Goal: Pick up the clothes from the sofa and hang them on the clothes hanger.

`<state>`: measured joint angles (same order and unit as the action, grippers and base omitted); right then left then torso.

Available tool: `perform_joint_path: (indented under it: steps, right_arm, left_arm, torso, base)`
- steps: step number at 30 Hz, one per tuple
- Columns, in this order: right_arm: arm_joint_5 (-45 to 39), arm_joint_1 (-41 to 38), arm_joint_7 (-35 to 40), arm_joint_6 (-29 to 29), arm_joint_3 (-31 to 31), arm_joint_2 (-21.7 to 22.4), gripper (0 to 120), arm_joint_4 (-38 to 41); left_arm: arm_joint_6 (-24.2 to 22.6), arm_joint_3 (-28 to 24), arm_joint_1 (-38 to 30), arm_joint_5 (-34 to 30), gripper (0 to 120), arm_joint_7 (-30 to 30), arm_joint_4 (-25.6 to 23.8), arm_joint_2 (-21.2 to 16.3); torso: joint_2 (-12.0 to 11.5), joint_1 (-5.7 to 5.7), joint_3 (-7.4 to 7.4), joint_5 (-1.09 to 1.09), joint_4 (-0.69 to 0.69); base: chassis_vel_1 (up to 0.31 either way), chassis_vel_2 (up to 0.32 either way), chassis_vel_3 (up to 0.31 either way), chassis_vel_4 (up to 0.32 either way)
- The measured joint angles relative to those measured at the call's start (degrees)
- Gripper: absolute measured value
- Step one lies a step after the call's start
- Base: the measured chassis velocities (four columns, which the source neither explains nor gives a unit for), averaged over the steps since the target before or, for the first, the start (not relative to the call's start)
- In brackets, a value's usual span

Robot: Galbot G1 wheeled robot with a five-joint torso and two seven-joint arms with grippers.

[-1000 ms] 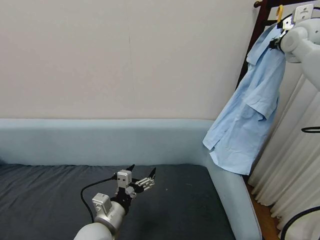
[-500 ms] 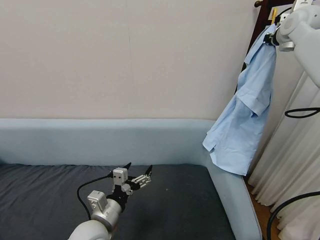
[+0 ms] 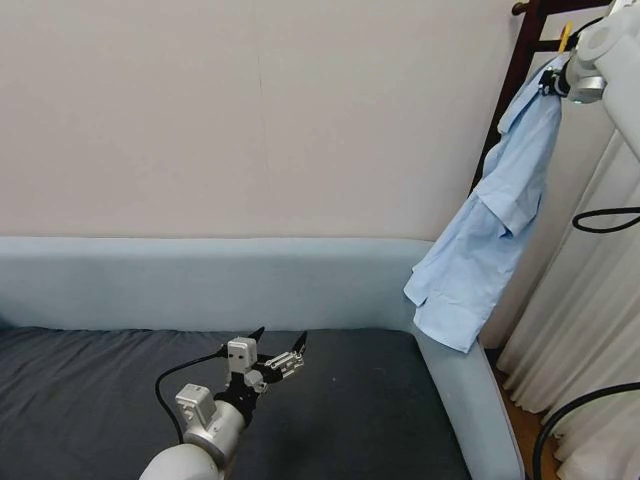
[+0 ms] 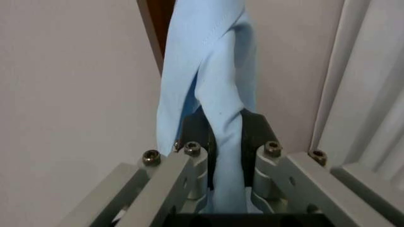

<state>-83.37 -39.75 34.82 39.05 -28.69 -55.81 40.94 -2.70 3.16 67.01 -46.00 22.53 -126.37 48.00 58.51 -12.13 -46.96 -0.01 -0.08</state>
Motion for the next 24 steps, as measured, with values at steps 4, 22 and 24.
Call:
perform_joint_path:
  steps: [4, 22, 24]
  right_arm:
    - [0.42, 0.97, -0.87, 0.58, -0.09, 0.79, 7, 0.38]
    - [8.46, 11.93, -17.59, -15.4, 0.09, 19.64, 69, 34.19]
    - [7.22, 17.33, -17.6, -16.93, 4.66, 23.07, 78, 39.54]
  left_arm:
    - [0.03, 0.28, 0.5, 0.25, 100, -0.07, -0.52, -0.04]
    - [1.47, -0.51, 1.53, 4.83, 100, -0.71, 1.38, 1.83]
    - [2.68, -0.17, 2.58, 6.37, 100, -1.16, 2.29, 2.62]
  torso:
    - [0.0, 0.0, 0.0, 0.0, 0.01]
    - [0.01, 0.0, 0.01, -0.04, 0.05]
    - [0.0, 0.0, 0.0, -0.03, 0.04]
  base:
    - [0.0, 0.0, 0.0, 0.0]
    - [0.0, 0.0, 0.0, 0.0]
    - [0.0, 0.0, 0.0, 0.0]
